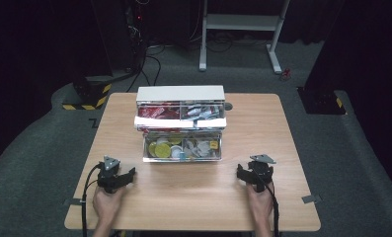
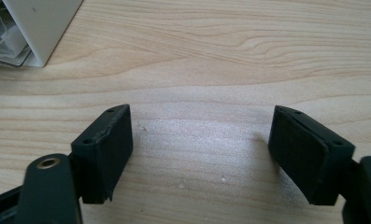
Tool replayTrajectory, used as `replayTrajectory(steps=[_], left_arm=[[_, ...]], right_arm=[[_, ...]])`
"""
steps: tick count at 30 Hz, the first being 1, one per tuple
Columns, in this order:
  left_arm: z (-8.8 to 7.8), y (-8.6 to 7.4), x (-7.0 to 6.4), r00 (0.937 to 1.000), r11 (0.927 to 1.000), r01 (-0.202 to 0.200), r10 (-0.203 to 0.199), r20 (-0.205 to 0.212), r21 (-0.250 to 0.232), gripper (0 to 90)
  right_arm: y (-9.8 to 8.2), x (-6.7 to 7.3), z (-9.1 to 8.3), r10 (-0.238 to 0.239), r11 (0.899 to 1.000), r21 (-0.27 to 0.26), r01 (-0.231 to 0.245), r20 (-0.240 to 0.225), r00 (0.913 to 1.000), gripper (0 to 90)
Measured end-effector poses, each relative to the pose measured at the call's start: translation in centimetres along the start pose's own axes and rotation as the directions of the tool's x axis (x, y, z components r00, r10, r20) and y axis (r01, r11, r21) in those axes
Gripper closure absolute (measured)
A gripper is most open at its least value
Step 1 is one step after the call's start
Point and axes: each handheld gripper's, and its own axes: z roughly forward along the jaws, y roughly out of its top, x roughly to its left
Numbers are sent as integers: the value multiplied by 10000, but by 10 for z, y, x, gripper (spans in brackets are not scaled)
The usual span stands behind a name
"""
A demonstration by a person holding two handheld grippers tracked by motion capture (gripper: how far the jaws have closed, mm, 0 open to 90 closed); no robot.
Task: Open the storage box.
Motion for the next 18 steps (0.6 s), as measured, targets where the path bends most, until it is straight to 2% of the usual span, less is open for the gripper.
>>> replayTrajectory(steps=[5, 18], left_arm=[[0, 0, 0, 10000, 10000, 16, -16, 3, -44, 310], [0, 0, 0, 10000, 10000, 7, -7, -22, -2, 313]], right_arm=[[0, -1, 1, 116, 9998, 132, -117, 61, 9999, 133], [-1, -1, -1, 33, 9999, 129, -34, 109, 9999, 129]])
